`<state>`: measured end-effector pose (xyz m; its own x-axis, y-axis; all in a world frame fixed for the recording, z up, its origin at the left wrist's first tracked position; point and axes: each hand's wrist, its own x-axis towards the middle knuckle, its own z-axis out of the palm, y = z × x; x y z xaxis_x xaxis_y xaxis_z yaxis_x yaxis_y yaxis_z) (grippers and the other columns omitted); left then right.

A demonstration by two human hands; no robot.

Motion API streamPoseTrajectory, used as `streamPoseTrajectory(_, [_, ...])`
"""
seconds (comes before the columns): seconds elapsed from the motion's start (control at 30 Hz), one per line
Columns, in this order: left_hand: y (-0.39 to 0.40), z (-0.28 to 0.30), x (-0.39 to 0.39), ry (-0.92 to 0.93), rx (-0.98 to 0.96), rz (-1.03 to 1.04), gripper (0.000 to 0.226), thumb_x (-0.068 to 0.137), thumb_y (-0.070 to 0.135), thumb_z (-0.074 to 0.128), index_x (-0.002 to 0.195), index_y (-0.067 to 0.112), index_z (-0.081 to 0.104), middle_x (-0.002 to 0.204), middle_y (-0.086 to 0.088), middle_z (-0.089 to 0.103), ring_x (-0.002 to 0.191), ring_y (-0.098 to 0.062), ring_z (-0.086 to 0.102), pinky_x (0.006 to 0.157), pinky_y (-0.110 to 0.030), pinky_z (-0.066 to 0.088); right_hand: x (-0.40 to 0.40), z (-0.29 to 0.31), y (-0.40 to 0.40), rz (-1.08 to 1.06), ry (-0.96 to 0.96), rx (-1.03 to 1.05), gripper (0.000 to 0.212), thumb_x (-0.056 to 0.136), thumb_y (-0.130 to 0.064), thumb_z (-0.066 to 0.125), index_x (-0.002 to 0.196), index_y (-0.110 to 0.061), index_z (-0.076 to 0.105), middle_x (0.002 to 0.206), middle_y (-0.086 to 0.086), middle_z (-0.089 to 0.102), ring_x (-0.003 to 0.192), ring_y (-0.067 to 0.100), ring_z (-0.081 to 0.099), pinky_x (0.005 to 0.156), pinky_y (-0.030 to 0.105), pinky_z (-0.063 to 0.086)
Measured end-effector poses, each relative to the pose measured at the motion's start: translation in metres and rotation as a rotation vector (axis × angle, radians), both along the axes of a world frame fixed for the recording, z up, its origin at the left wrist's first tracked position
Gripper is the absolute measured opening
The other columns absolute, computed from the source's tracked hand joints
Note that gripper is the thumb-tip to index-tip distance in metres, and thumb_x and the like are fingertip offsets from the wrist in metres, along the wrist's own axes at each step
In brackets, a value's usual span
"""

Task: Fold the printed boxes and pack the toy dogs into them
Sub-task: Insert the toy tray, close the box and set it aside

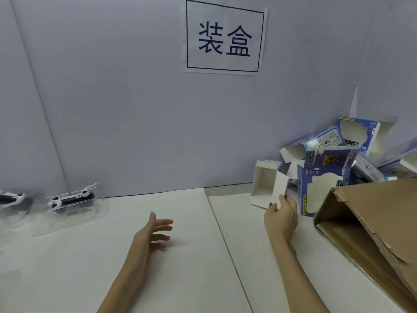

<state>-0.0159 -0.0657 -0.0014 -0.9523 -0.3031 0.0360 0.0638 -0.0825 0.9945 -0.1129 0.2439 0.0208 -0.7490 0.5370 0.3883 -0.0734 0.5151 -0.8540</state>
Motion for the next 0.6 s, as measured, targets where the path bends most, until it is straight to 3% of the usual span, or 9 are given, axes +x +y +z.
streamPoseTrajectory(0.1, [0.003,0.001,0.002,0.023,-0.027,-0.003,0.056,0.09,0.064,0.047,0.105,0.023,0.082,0.105,-0.007,0.077,0.083,-0.025,0.07,0.071,-0.036,0.055,0.004,0.009,-0.009,0.021,0.16,0.182,0.043,0.101,-0.002,0.058,0.143,0.0,0.057,0.146,0.017,0.056,0.122,0.038,0.053,0.098,0.045,0.048])
streamPoseTrajectory(0.2, [0.005,-0.003,0.005,0.084,-0.139,0.046,0.028,0.1,0.035,0.065,0.128,0.033,0.066,0.117,-0.011,0.069,0.086,-0.025,0.07,0.072,-0.034,0.058,0.011,0.021,-0.018,-0.017,0.403,0.362,0.039,0.093,0.001,0.068,0.132,-0.004,0.068,0.134,0.012,0.068,0.11,0.037,0.05,0.09,0.042,0.04])
streamPoseTrajectory(0.33, [0.008,-0.01,0.006,0.15,-0.339,0.093,0.058,0.098,0.009,0.067,0.139,0.047,0.049,0.13,-0.001,0.057,0.101,-0.022,0.066,0.075,-0.032,0.061,0.025,0.041,-0.032,0.121,0.627,0.28,0.038,0.094,0.005,0.061,0.127,-0.012,0.069,0.13,0.003,0.067,0.121,0.031,0.049,0.099,0.045,0.042])
streamPoseTrajectory(0.47, [0.012,-0.008,0.01,0.313,-0.589,0.102,0.091,0.086,0.021,0.084,0.153,0.054,0.031,0.15,0.025,0.037,0.135,-0.005,0.045,0.09,-0.023,0.053,0.042,0.058,-0.048,0.357,0.684,0.182,0.035,0.095,-0.003,0.055,0.128,-0.011,0.065,0.13,-0.002,0.063,0.124,0.025,0.048,0.105,0.043,0.046])
streamPoseTrajectory(0.53, [0.016,-0.001,0.013,0.398,-0.741,0.059,0.104,0.08,0.04,0.089,0.159,0.05,0.023,0.164,0.026,0.021,0.152,-0.007,0.026,0.11,-0.031,0.04,0.052,0.064,-0.057,0.46,0.686,0.143,0.035,0.094,-0.007,0.055,0.127,-0.013,0.065,0.13,-0.006,0.063,0.126,0.022,0.048,0.106,0.041,0.045])
streamPoseTrajectory(0.6, [0.023,0.008,0.017,0.482,-0.822,0.026,0.103,0.08,0.052,0.085,0.16,0.048,0.021,0.171,0.021,0.01,0.159,-0.01,0.012,0.118,-0.044,0.029,0.062,0.066,-0.065,0.574,0.685,0.09,0.035,0.094,-0.008,0.055,0.127,-0.017,0.065,0.131,-0.007,0.063,0.128,0.022,0.05,0.105,0.039,0.044])
